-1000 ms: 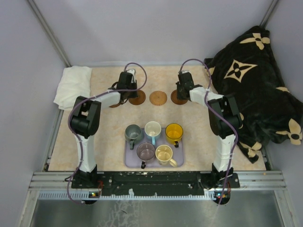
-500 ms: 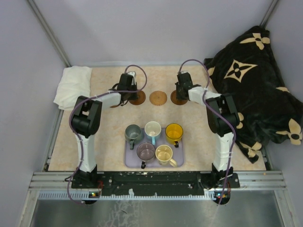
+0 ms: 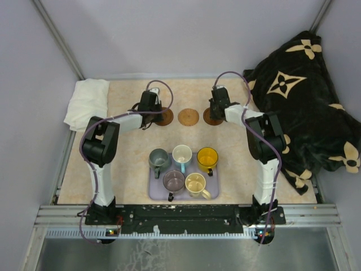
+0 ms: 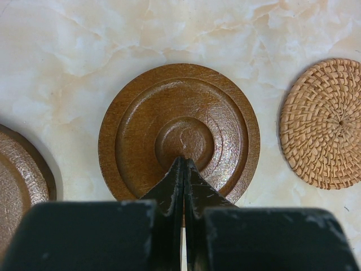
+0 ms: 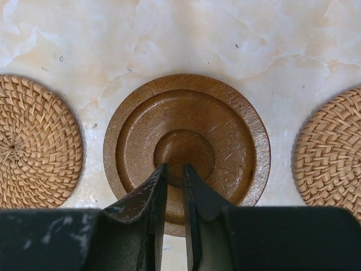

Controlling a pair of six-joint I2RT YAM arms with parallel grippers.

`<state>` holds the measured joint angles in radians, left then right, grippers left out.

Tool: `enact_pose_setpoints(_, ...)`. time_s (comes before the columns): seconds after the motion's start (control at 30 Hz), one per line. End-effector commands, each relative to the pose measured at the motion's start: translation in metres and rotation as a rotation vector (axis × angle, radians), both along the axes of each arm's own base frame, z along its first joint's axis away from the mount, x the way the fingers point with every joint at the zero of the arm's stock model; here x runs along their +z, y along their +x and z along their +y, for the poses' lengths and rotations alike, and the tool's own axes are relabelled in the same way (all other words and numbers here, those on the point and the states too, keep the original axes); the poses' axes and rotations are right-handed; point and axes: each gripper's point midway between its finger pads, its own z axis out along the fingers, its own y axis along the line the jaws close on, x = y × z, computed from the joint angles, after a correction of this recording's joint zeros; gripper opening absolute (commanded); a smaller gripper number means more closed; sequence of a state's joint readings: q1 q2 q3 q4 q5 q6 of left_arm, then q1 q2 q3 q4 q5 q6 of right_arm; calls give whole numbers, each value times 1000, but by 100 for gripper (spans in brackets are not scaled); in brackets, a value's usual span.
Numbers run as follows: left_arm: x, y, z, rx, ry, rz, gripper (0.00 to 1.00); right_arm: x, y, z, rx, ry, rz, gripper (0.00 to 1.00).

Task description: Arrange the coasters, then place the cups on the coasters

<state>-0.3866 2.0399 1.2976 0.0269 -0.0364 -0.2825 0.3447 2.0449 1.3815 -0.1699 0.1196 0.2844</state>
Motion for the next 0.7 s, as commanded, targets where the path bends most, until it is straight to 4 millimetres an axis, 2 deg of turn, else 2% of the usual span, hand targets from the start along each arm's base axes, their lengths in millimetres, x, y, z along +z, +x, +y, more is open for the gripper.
enact_pose_setpoints(0.0,-24,-26,6,-4,33,104,0,9,-7,4,7,14,-1,18)
enact_pose_setpoints(0.27,-22,-25,7,4,38,99,0,13,-3,5,9,17,-13,18)
enact_pose_setpoints(0.67,2,4,0,5,44,29,4,22,4,4,11,-5,-31,19)
